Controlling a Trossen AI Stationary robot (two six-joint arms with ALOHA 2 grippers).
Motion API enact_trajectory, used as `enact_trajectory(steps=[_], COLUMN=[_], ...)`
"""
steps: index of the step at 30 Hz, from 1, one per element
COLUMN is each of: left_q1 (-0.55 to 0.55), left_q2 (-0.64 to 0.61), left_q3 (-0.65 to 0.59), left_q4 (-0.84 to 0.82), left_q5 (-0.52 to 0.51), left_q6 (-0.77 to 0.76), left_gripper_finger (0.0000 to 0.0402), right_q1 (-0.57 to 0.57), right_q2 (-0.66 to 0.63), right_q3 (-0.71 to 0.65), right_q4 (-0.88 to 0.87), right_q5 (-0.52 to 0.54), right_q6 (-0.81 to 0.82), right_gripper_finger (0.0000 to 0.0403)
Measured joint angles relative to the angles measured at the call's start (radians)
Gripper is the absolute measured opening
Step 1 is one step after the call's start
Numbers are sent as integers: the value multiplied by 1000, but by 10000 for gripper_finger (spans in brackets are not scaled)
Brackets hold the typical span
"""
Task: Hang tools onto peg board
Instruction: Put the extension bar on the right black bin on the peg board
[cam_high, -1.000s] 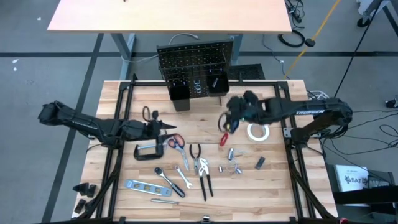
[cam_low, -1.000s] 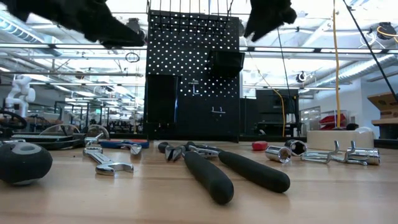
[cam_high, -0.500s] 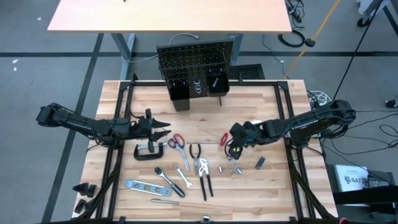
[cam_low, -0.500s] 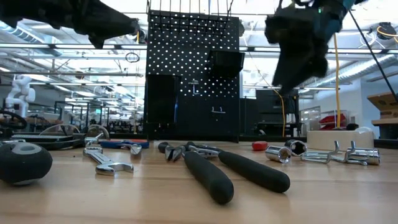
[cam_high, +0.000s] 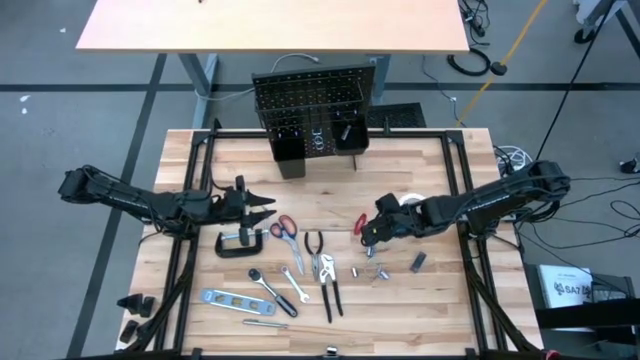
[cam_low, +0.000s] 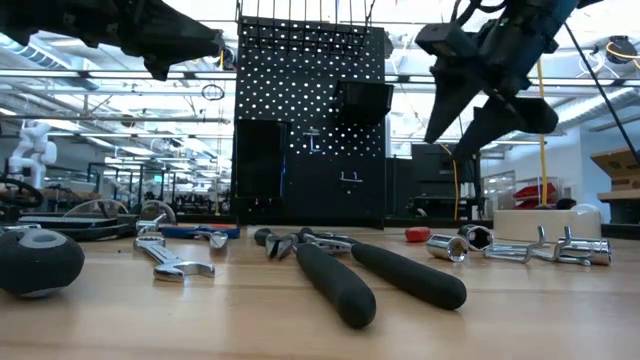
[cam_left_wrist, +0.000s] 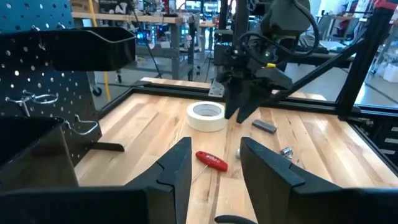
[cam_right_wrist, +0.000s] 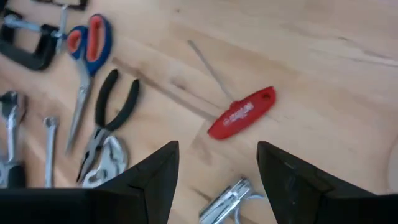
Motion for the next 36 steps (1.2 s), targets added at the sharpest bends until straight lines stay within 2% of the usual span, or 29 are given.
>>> enact_trajectory(steps=[7,11,15,19,22,26,36], left_q1=[0,0,0,0,0,0,0], left_q2=[1,1,1,1,1,1,1], left_q3=[0,0,0,0,0,0,0], left_q4=[0,0,-1,-1,-1,-1,-1], left_q5=[0,0,0,0,0,-1,-5], left_q6=[0,0,1,2,8,9,9], left_gripper_finger=[132,132,132,132,132,132,132], right_q1=[-17,9,67,99,108,111,122], right_q2=[3,3,3,11,44,131,307], right_q3=[0,0,0,0,0,17,186], right_q4=[57,49,-7,-68,-44,-18,-206], right_q5=[28,13,78,104,96,17,-6], right_q6=[-127,47,240,357,390,393,386], right_gripper_finger=[208,208,208,208,208,208,208])
